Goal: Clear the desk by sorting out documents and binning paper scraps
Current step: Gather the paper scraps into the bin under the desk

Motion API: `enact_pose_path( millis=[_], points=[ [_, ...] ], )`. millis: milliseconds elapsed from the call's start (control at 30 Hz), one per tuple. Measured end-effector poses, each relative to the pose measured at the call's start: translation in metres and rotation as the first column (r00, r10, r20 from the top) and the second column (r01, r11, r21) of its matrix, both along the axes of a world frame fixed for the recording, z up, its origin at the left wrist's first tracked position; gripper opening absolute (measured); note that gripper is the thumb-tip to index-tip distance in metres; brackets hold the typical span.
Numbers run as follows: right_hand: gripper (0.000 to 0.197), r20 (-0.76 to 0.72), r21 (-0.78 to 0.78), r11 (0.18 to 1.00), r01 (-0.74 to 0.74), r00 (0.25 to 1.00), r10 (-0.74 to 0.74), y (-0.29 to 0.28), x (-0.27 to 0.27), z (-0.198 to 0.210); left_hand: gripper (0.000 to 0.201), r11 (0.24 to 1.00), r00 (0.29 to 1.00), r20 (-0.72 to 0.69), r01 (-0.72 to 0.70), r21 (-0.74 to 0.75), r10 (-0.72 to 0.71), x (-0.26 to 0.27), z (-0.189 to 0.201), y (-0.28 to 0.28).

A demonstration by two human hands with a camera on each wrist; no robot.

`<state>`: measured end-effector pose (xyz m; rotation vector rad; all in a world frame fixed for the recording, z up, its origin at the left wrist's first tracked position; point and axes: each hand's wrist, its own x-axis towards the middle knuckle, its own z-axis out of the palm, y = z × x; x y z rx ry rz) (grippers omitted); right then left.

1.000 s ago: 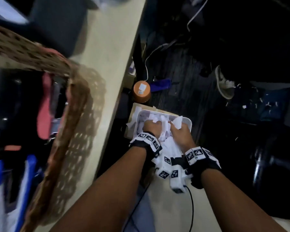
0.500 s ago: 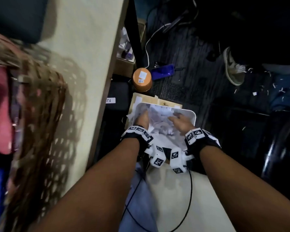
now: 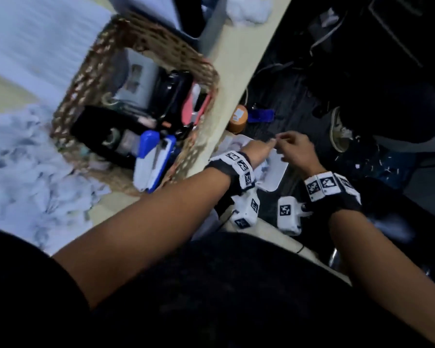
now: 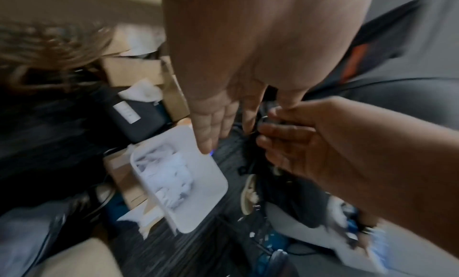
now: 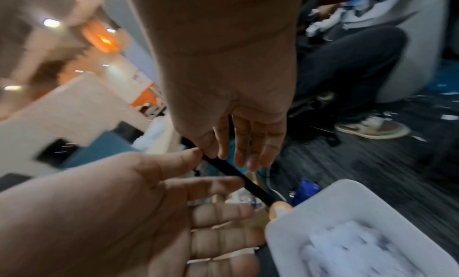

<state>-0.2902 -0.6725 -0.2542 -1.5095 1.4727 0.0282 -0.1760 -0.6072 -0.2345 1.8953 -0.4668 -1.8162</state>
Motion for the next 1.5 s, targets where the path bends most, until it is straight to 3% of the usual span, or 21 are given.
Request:
enact_pose_path(
  millis=[133, 233, 367, 567, 667, 733, 867, 933, 1033, 1133, 1200, 1300, 1367, 1433, 1500],
  points=[
    [0.015, 0.094, -0.256, 0.957, -0.137, 0.982, 0.166, 0.037, 0.036, 0.081, 0.026, 0.972, 0.992, 0.016, 0.126, -0.197, -0.125, 0.026, 0.076, 0.052],
    [0.014, 0.172, -0.356, 0.901, -0.247, 0.931, 0.323, 0.074, 0.08, 0.124, 0.023, 0.921, 0.981, 0.142, 0.176, -0.348, -0.133, 0.075, 0.12, 0.106],
    [0.013, 0.241, -0.49, 0.754, -0.438, 0.763, 0.6, 0.13, 0.145, 0.157, 0.022, 0.896, 0.948, 0.319, 0.147, -0.42, -0.006, 0.154, 0.153, 0.196],
    [0.016, 0.188, -0.568, 0.453, -0.687, 0.427, 0.884, 0.237, 0.236, 0.144, 0.02, 0.946, 0.704, 0.66, -0.054, -0.319, 0.263, 0.233, 0.123, 0.34],
    [0.025, 0.088, -0.483, 0.295, -0.824, 0.29, 0.953, 0.277, 0.259, 0.117, 0.017, 0.966, 0.602, 0.76, -0.085, -0.244, 0.245, 0.237, 0.096, 0.396],
    [0.031, -0.034, -0.427, 0.219, -0.877, 0.257, 0.966, 0.293, 0.267, 0.097, 0.018, 0.977, 0.545, 0.815, -0.039, -0.21, 0.197, 0.23, 0.078, 0.422],
    [0.041, -0.133, -0.449, 0.246, -0.859, 0.336, 0.932, 0.308, 0.274, 0.071, 0.036, 0.98, 0.394, 0.916, 0.139, -0.14, 0.075, 0.205, 0.052, 0.44],
    [0.055, -0.176, -0.483, 0.231, -0.844, 0.352, 0.919, 0.311, 0.28, 0.066, 0.05, 0.983, 0.331, 0.943, 0.157, -0.099, 0.042, 0.199, 0.042, 0.44],
    [0.075, -0.27, -0.487, 0.14, -0.862, 0.301, 0.914, 0.31, 0.298, 0.059, 0.061, 0.998, 0.321, 0.945, 0.0, -0.066, 0.063, 0.206, 0.028, 0.444],
    [0.082, -0.289, -0.488, 0.128, -0.863, 0.299, 0.91, 0.305, 0.325, 0.047, 0.065, 0.987, 0.344, 0.935, -0.157, -0.034, 0.087, 0.222, 0.02, 0.448],
    [0.084, -0.208, -0.503, 0.215, -0.837, 0.359, 0.91, 0.303, 0.341, 0.039, 0.064, 0.981, 0.338, 0.937, -0.192, -0.028, 0.093, 0.236, 0.017, 0.449],
    [0.095, -0.057, -0.506, 0.42, -0.753, 0.516, 0.855, 0.305, 0.359, 0.03, 0.064, 0.973, 0.313, 0.94, -0.223, -0.065, 0.135, 0.26, 0.019, 0.443],
    [0.098, 0.033, -0.539, 0.516, -0.665, 0.595, 0.803, 0.309, 0.366, 0.023, 0.063, 0.961, 0.292, 0.936, -0.248, -0.124, 0.196, 0.279, 0.024, 0.434],
    [0.093, 0.07, -0.575, 0.547, -0.609, 0.629, 0.774, 0.311, 0.372, 0.013, 0.059, 0.944, 0.291, 0.917, -0.264, -0.196, 0.272, 0.304, 0.03, 0.422],
    [0.085, -0.001, -0.585, 0.517, -0.625, 0.638, 0.77, 0.31, 0.377, 0.005, 0.055, 0.926, 0.29, 0.892, -0.258, -0.277, 0.347, 0.335, 0.032, 0.406]
  ],
)
